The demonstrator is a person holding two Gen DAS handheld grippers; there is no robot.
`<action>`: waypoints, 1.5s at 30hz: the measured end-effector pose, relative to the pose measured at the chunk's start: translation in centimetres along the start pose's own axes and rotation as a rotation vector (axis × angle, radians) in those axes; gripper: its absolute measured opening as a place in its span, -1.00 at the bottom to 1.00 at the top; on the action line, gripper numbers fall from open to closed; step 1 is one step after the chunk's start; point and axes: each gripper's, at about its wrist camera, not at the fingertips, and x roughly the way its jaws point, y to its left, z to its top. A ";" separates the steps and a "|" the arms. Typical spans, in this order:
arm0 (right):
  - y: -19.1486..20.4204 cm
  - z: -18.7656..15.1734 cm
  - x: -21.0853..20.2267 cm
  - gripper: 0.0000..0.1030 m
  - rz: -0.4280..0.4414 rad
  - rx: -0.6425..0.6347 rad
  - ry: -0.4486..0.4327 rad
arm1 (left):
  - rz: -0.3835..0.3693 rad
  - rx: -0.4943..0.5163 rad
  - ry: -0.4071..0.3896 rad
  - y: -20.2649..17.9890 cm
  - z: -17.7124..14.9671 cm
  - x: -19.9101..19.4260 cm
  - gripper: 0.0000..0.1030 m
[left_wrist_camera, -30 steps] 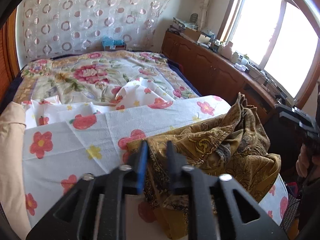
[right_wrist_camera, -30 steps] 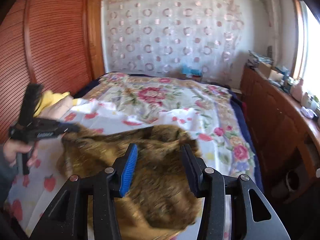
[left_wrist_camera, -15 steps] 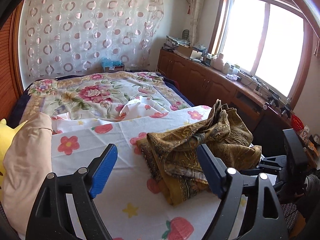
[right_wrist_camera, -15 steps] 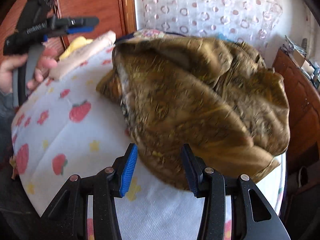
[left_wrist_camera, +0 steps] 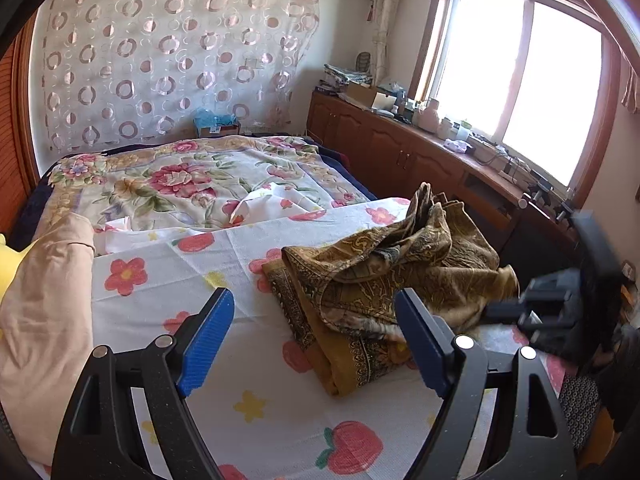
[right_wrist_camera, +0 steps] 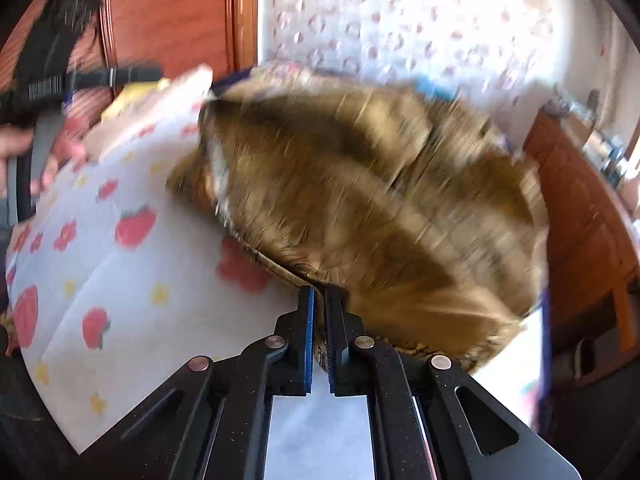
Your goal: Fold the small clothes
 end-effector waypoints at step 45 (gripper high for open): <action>-15.6 5.1 2.5 0.34 -0.060 0.338 0.032 | 0.034 -0.088 0.237 2.3 1.0 12.3 0.43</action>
